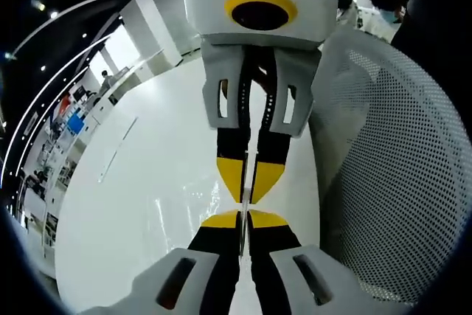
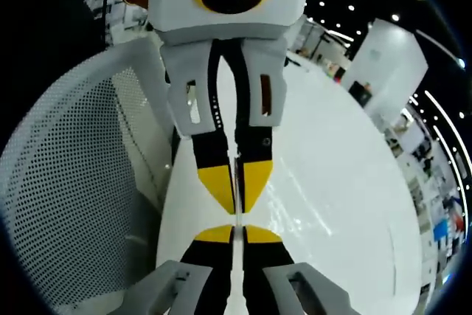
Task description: Open the resealable bag by pulling the two sides of the seal apart until the entire bag opening is separated and visibly accessible.
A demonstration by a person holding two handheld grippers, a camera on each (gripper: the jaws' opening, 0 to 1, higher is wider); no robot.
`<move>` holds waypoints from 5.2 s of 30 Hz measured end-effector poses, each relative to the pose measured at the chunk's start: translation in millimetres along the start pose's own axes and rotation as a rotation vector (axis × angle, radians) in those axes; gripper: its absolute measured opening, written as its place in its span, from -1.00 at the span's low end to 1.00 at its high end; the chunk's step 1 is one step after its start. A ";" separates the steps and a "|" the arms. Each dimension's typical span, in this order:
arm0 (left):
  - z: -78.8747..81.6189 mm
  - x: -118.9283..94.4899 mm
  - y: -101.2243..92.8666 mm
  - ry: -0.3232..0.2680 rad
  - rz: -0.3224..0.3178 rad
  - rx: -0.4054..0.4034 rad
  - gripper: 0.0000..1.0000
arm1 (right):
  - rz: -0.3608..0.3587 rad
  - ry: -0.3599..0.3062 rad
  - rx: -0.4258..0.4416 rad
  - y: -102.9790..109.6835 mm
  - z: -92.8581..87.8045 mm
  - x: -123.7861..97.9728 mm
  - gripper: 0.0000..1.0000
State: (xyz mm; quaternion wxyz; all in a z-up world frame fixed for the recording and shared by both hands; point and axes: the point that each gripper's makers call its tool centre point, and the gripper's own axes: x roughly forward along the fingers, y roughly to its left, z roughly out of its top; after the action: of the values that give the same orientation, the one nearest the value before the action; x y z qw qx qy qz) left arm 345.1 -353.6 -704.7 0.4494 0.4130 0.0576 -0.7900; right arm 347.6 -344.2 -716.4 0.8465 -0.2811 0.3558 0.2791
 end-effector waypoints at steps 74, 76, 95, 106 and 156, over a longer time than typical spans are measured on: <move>-3.4 -5.8 -5.7 0.017 -0.015 0.047 -1.00 | -0.004 -0.009 -0.001 4.3 3.0 0.6 -1.00; -2.9 -6.2 -5.4 0.015 -0.015 0.047 -1.00 | -0.006 -0.010 0.003 3.9 3.1 0.2 -1.00; -2.3 -10.3 -0.8 0.009 -0.012 0.025 -1.00 | -0.022 -0.015 0.027 -1.5 -2.5 -1.9 -1.00; -3.2 -17.3 3.4 0.001 0.003 -0.002 -1.00 | -0.039 -0.010 0.065 -4.3 -11.6 -6.3 -1.00; -16.8 -28.7 13.4 0.013 0.047 -0.024 -1.00 | -0.090 0.081 0.149 -21.6 -57.1 -19.9 -1.00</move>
State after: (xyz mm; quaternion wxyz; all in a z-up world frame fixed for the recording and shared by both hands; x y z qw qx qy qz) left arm 372.7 -334.7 -691.7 0.4725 0.4139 0.0602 -0.7758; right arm 325.0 -403.0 -728.9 0.8616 -0.2441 0.3966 0.2022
